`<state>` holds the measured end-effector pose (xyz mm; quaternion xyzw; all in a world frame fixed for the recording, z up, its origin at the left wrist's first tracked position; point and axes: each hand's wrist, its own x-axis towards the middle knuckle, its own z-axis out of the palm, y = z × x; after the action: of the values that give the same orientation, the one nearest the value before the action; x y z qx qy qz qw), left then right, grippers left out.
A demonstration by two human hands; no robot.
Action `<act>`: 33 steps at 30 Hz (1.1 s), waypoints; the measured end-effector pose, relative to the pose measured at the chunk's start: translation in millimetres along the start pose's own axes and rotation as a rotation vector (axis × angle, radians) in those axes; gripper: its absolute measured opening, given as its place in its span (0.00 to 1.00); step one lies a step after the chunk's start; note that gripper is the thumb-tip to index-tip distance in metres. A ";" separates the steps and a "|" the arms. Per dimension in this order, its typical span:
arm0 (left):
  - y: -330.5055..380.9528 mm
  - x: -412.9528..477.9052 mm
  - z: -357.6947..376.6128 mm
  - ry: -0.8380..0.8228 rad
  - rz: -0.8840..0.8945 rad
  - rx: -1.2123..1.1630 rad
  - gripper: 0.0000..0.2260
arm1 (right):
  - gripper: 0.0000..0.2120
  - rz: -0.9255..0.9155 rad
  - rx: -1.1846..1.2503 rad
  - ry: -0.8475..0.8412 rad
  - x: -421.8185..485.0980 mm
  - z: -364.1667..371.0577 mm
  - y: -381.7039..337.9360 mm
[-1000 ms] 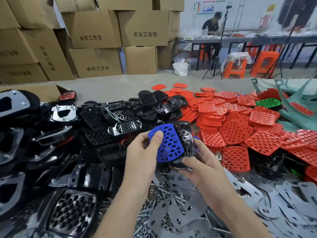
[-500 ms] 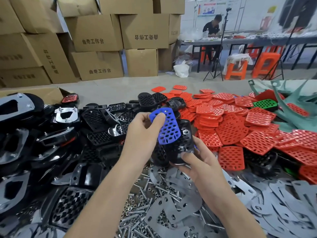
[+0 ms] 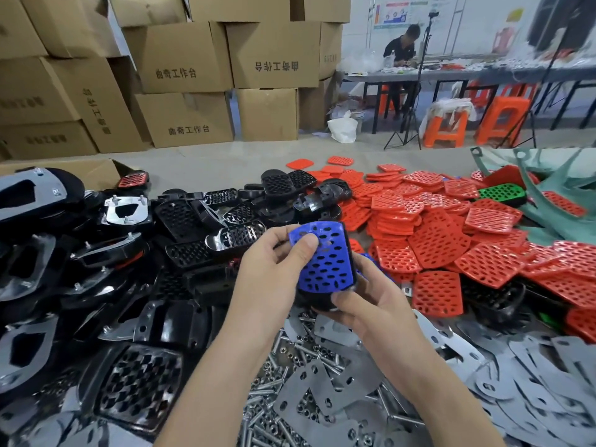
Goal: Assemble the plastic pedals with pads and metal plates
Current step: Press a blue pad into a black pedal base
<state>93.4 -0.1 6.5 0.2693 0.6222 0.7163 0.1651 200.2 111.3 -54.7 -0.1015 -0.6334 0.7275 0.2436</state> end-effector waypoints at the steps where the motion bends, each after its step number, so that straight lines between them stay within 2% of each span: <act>1: -0.8 -1.6 2.6 0.005 0.010 0.009 0.04 | 0.22 -0.002 -0.005 -0.008 -0.5 0.5 -0.1; 7: -6.8 -5.5 7.4 0.162 0.095 0.171 0.03 | 0.21 -0.025 -0.016 -0.013 -1.9 3.0 -3.2; 13: -9.5 -7.4 9.3 0.116 0.126 0.115 0.03 | 0.21 -0.018 0.000 -0.017 -2.4 2.8 -5.9; 15: -12.5 -7.3 9.6 0.121 0.107 0.112 0.08 | 0.21 -0.023 0.005 -0.013 -2.1 2.2 -6.2; 18: -15.7 -5.1 7.1 0.090 -0.043 0.032 0.22 | 0.20 -0.036 -0.007 0.010 -2.1 1.8 -6.2; 19: -16.1 -3.7 5.1 0.048 -0.084 -0.018 0.23 | 0.20 -0.037 -0.014 0.011 -2.0 1.7 -6.2; 23: -12.4 -3.2 -0.5 -0.091 -0.092 -0.079 0.15 | 0.20 -0.025 -0.005 -0.002 -2.6 -0.2 -6.9; 29: -7.6 -6.4 5.3 -0.013 -0.041 0.000 0.11 | 0.20 -0.004 0.114 -0.045 -2.6 3.9 -8.0; 33: -6.1 -7.2 7.1 -0.047 -0.122 -0.096 0.16 | 0.20 -0.021 0.059 0.010 -3.2 5.3 -8.9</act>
<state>102.8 2.4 -0.2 0.2393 0.5985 0.7273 0.2357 202.5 105.8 -45.6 -0.0913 -0.6115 0.7427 0.2572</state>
